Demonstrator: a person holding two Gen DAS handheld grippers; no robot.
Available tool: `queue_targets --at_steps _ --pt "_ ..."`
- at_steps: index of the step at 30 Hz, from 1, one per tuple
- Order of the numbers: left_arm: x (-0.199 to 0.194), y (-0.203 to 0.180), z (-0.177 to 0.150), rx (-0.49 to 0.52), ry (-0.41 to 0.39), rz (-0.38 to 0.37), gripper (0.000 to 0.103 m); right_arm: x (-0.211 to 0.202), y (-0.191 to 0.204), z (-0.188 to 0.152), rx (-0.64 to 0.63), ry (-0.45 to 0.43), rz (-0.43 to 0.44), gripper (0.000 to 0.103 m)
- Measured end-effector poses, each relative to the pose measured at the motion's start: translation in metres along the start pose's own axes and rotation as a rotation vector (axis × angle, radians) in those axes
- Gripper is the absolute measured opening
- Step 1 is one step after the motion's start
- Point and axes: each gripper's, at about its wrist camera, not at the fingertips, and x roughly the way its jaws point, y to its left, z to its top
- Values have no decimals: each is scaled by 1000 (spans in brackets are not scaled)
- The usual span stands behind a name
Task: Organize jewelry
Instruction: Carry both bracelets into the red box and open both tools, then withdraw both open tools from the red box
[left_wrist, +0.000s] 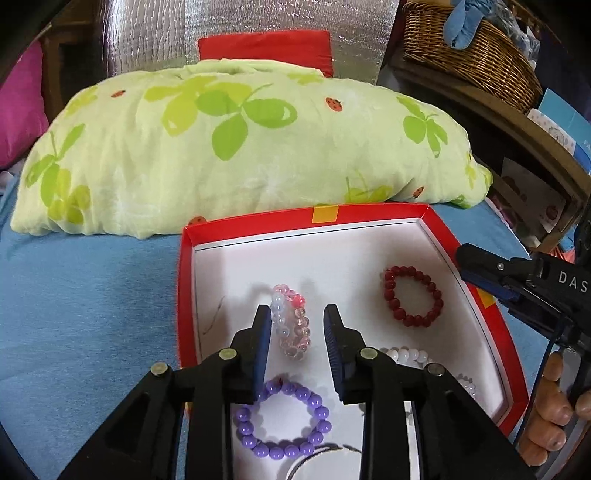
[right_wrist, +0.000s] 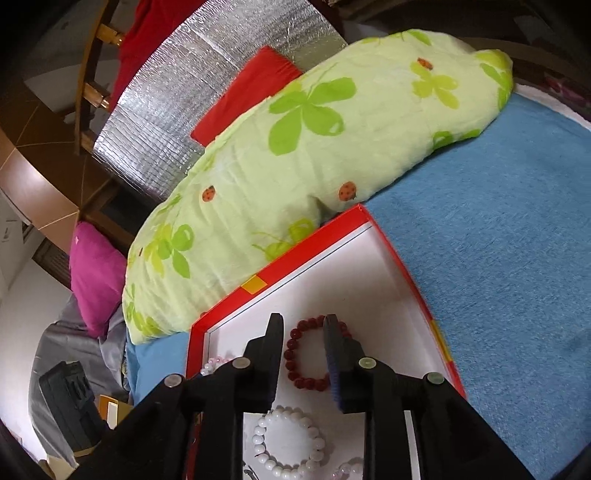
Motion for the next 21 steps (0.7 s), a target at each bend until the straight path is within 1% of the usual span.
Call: queue_targets --at_steps 3,4,5,6,7,9,12,17,21 --pt "-11 -1 -1 3 -9 7 31 -9 3 -1 -20 2 6 26" --pt "-16 -2 -2 6 -13 16 35 -12 3 -2 -26 3 9 26" --pt "-19 -3 -3 6 -14 22 45 -16 4 -3 -35 3 10 26" --pt "-22 -4 -5 4 -15 24 48 -19 5 -4 -43 3 10 26" --pt "-27 -4 -8 0 -16 16 49 -22 5 -5 -51 4 10 26" --pt "-36 -4 -14 -11 -10 2 49 -29 6 -7 -61 5 17 26" --pt "-49 -3 -22 -22 -8 17 49 -40 8 -13 -87 5 22 26" --pt "-78 -2 -40 -18 -33 102 50 -63 12 -31 -147 15 17 26" --pt "-103 3 -60 -24 -48 138 51 -82 14 -52 -187 36 21 26"
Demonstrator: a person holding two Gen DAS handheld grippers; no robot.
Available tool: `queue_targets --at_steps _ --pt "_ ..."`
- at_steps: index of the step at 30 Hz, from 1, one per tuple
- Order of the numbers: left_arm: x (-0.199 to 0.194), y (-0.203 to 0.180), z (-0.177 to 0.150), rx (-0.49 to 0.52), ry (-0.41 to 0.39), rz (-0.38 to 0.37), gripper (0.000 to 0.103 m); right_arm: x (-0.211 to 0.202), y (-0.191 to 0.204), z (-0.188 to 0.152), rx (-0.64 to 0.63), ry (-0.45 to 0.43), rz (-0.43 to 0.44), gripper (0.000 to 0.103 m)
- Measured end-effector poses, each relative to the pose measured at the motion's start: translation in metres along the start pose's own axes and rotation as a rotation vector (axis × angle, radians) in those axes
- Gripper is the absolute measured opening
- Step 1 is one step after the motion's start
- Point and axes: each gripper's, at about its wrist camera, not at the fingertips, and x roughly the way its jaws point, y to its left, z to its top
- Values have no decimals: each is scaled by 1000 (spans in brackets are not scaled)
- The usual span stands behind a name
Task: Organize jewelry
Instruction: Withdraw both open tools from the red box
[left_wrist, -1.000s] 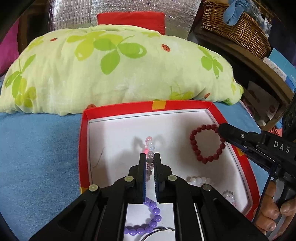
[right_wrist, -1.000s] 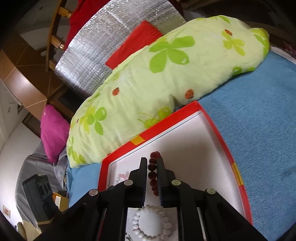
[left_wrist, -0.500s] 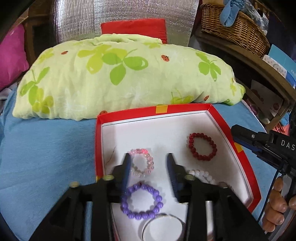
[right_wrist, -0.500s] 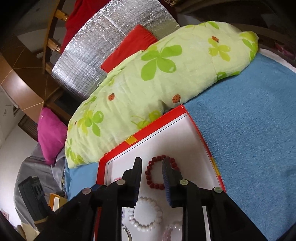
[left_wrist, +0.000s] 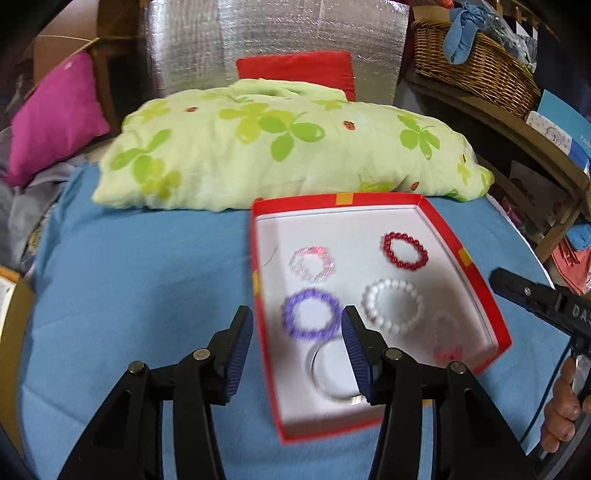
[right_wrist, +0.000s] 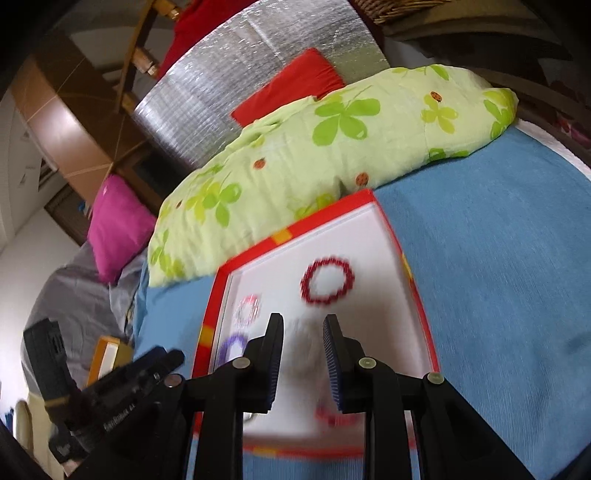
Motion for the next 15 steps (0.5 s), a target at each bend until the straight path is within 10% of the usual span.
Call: queue_targets --at_steps 15 --pt "-68 25 -133 -38 54 81 55 -56 34 -108 -180 109 40 26"
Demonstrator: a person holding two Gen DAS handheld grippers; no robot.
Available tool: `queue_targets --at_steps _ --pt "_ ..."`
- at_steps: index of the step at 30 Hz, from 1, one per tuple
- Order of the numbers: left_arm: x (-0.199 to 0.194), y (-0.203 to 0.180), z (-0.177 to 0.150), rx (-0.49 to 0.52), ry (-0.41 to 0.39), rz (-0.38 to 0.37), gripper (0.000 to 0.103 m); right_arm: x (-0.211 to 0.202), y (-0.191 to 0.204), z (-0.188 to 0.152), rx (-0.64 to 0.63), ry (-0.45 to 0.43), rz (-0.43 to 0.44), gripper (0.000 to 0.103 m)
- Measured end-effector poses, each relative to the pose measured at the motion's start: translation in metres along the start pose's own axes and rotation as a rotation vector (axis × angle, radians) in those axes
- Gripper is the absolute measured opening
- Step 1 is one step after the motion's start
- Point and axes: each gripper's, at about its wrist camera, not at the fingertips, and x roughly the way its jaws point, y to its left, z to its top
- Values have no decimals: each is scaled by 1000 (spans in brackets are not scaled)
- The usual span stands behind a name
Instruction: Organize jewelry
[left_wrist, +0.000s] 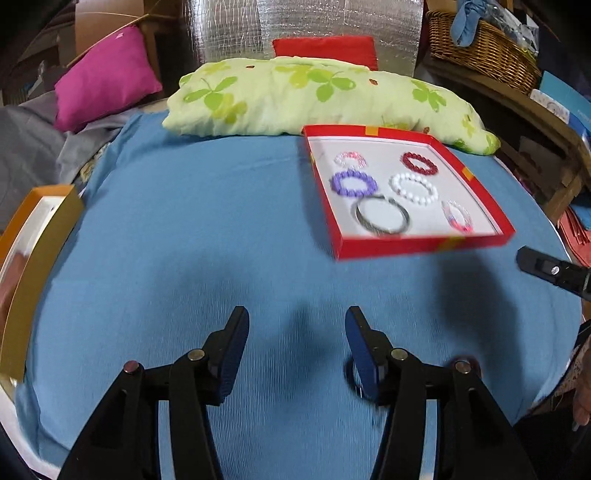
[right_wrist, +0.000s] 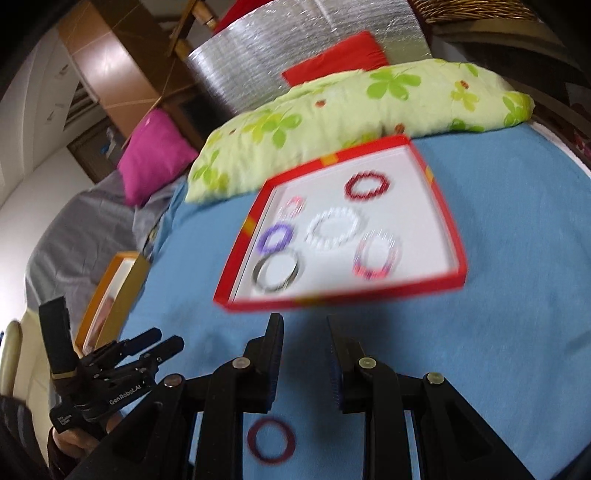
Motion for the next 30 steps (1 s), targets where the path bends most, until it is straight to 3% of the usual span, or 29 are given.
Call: queue_targets --at_steps 8,17,21,24,30 --pt "-16 -7 -46 8 20 -40 55 2 23 -67 -91 136 7 26" --pt "-5 -10 -44 10 30 -48 55 33 20 -83 -127 207 -55 25" --pt "-4 -17 -42 30 31 -66 55 39 30 -83 -184 195 -76 23" --pt "-4 -22 -41 38 33 -88 55 42 36 -87 -245 188 -126 8" --pt "3 -35 -39 45 60 -161 55 24 26 -72 -223 84 -185 7"
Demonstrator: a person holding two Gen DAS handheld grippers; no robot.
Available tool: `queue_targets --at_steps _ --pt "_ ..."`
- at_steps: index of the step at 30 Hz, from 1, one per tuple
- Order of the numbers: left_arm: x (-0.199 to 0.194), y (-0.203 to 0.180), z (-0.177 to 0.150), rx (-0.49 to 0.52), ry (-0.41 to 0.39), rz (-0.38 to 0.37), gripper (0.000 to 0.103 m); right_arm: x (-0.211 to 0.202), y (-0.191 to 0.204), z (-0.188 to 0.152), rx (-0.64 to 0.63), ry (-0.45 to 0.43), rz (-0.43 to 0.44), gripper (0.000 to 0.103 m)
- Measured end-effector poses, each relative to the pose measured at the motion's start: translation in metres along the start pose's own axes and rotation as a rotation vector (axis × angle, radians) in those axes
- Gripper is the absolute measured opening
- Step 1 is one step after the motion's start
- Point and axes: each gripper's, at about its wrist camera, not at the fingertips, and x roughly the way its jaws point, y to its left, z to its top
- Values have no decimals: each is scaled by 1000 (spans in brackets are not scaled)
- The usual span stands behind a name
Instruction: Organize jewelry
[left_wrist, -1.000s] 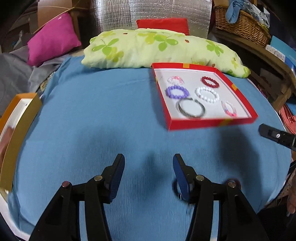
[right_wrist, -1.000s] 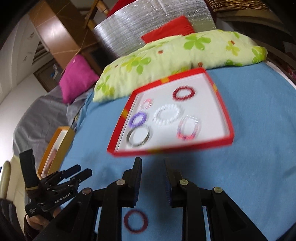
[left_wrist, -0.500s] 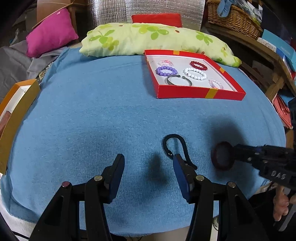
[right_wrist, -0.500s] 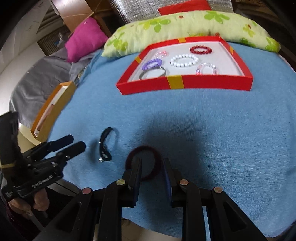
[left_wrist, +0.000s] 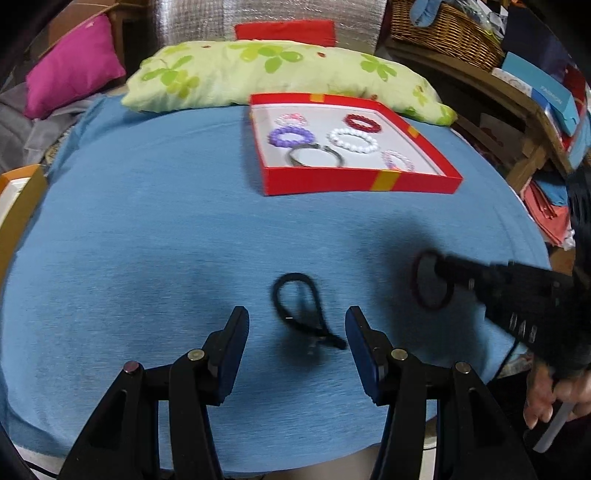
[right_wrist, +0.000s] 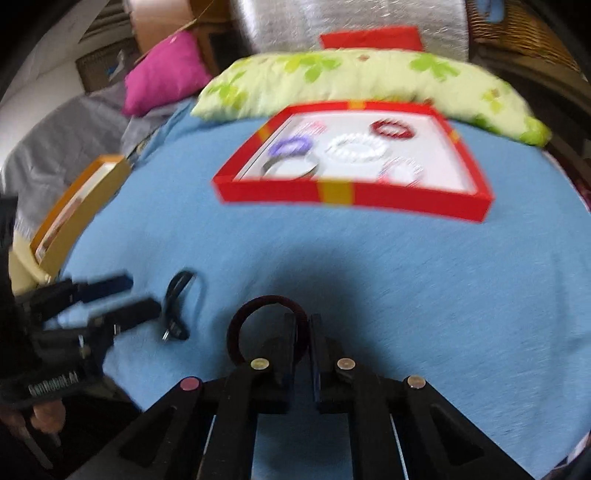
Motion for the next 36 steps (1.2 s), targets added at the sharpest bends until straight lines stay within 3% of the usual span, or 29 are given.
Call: queue_targets --at_steps 4,12,16,21,27,33,36 --pt "10 -3 2 -28 29 -20 55 -3 -25 7 107 -25 -31 7" --pt "29 -1 -1 -89 77 3 56 9 -50 0 208 37 -38 7" --pt "30 1 -2 -99 73 -49 70 10 -51 -1 219 48 -35 7" --pt "30 -1 -4 -93 63 -62 74 11 -51 -1 224 50 -34 8" --pt "27 9 -3 -162 64 -102 74 11 -54 -1 240 54 -18 9" --pt "19 11 -3 -141 34 -5 73 12 -54 -2 241 54 -18 9" --pt "21 10 -4 -126 45 -7 63 12 -54 -2 238 53 -21 9"
